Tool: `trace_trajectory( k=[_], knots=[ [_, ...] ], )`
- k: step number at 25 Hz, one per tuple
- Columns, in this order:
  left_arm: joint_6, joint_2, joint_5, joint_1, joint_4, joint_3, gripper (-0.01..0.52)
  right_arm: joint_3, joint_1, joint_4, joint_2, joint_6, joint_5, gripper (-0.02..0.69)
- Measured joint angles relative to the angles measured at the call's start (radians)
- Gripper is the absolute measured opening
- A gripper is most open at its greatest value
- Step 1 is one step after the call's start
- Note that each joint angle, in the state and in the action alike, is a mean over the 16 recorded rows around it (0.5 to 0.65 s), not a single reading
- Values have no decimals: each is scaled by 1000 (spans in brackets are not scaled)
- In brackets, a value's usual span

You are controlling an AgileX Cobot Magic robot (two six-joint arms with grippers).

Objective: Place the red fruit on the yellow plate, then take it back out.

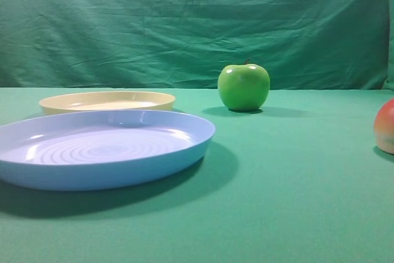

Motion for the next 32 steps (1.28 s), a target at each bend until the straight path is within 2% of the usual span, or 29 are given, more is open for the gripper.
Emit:
trace_trajectory(
  k=[6, 20, 32],
  knots=[
    [0, 0, 0, 0, 0, 0, 0, 98, -60, -101, -113, 52, -111, 0],
    [0, 0, 0, 0, 0, 0, 0, 664, -298, -181, -364, 61, -646, 0],
    [0, 0, 0, 0, 0, 0, 0, 1089, -343, -181, -591, 65, -860, 0]
  ],
)
